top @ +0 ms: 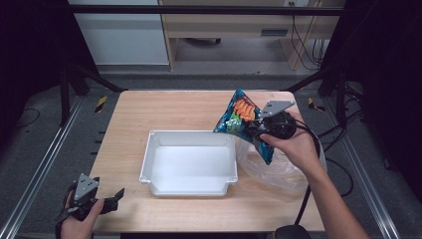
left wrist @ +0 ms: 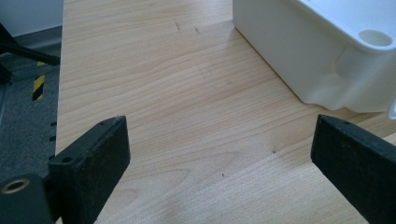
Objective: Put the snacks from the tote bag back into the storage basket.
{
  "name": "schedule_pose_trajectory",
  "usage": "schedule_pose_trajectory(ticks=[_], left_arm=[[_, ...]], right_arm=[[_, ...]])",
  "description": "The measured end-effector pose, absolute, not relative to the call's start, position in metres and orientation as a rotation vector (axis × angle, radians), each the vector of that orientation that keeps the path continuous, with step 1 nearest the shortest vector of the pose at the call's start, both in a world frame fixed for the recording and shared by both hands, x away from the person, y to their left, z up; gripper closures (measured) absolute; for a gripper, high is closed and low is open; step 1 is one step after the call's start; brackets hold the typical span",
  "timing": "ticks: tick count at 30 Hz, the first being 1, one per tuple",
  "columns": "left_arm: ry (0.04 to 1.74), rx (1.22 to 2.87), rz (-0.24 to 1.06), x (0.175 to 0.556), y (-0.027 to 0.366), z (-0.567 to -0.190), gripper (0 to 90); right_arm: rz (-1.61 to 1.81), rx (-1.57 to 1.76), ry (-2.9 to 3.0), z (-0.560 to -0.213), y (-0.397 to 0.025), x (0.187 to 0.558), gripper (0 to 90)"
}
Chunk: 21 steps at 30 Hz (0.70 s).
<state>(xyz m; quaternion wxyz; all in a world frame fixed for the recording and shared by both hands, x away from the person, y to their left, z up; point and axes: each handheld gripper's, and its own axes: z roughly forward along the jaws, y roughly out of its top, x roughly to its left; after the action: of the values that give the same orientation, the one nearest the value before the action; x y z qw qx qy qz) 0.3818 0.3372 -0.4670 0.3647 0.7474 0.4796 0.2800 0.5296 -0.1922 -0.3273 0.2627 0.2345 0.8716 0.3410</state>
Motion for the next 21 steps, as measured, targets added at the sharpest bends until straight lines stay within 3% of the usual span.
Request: schedule_pose_trajectory(ticks=[21], left_arm=[[1.234,1.918,0.717,0.381,0.338,-0.467,4.2]], right_arm=[[0.942,0.539,2.387,-0.323,-0.155,0.530,42.0]])
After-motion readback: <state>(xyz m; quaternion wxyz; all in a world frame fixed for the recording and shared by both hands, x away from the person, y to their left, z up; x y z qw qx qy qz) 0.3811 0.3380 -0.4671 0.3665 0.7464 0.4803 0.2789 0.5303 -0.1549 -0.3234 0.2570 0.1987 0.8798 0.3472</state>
